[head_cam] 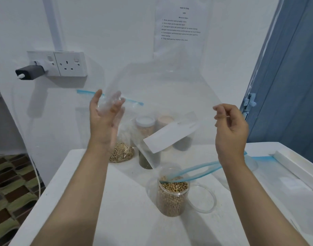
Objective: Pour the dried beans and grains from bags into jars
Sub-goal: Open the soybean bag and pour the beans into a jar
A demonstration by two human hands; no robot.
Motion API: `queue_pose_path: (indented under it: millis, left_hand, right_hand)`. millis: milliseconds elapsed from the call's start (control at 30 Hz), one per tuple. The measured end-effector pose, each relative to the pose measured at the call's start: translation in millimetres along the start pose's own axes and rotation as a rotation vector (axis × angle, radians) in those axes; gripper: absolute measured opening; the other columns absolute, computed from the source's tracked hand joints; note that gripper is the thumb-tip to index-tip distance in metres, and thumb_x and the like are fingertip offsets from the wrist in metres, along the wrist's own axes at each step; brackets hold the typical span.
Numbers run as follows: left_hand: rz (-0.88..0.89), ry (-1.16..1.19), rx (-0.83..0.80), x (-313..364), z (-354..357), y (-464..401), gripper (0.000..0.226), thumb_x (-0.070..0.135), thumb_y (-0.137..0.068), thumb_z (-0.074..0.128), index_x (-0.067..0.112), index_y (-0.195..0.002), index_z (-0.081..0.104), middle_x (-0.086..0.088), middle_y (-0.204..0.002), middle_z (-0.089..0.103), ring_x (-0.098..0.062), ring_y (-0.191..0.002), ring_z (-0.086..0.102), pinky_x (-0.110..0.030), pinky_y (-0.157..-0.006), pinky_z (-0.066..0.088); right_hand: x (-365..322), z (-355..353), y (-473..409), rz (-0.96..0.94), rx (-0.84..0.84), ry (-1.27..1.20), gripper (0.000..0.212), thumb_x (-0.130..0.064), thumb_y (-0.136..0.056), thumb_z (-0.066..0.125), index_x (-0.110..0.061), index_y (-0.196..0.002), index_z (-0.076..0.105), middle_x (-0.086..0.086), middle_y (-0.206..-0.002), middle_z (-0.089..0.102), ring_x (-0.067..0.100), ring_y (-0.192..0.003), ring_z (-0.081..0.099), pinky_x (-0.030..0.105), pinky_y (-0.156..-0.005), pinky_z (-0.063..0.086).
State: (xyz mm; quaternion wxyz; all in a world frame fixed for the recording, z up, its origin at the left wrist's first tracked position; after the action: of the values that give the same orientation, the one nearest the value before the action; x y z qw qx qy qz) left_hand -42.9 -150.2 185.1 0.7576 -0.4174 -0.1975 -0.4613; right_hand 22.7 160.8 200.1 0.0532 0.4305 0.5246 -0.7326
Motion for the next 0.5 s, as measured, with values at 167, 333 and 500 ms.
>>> queue_pose_path:
  millis: [167, 333, 500]
  left_hand:
    - [-0.282, -0.011, -0.035, -64.8, -4.0, 34.7, 0.098, 0.056, -0.046, 0.093, 0.022, -0.126, 0.049, -0.004, -0.125, 0.068, -0.022, -0.120, 0.062, -0.036, -0.093, 0.053]
    - [-0.281, -0.088, -0.063, -76.7, 24.6, 42.7, 0.042, 0.035, -0.073, 0.075, 0.016, -0.105, 0.055, 0.002, -0.099, 0.076, -0.014, -0.092, 0.072, -0.029, -0.076, 0.058]
    - [-0.185, -0.155, -0.040, -63.9, 44.0, 35.4, 0.007, 0.010, -0.095, 0.057, 0.015, -0.099, 0.056, 0.000, -0.090, 0.072, -0.013, -0.079, 0.070, -0.031, -0.077, 0.058]
  right_hand:
    - [-2.3, -2.1, 5.6, -0.047, -0.040, -0.034, 0.018, -0.022, -0.104, 0.050, -0.030, -0.095, 0.063, -0.017, -0.086, 0.060, 0.007, -0.081, 0.054, 0.031, -0.078, 0.046]
    - [6.0, -11.9, 1.5, -0.021, 0.020, -0.068, 0.018, -0.023, -0.106, 0.047, -0.028, -0.095, 0.060, -0.011, -0.083, 0.056, 0.010, -0.079, 0.053, 0.033, -0.076, 0.046]
    - [19.5, -25.9, 1.5, 0.043, 0.016, -0.076, 0.017, -0.023, -0.106, 0.045, -0.025, -0.094, 0.058, -0.010, -0.078, 0.054, 0.012, -0.075, 0.051, 0.023, -0.070, 0.045]
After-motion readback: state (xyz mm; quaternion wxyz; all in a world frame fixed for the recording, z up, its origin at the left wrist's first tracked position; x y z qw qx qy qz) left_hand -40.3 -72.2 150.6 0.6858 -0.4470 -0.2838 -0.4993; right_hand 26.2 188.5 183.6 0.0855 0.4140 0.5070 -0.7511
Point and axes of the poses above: each hand's wrist, its own y-axis away from the middle knuckle, its own z-axis out of the palm, x = y × z, the point moved 6 cm from there along -y, towards the middle knuckle
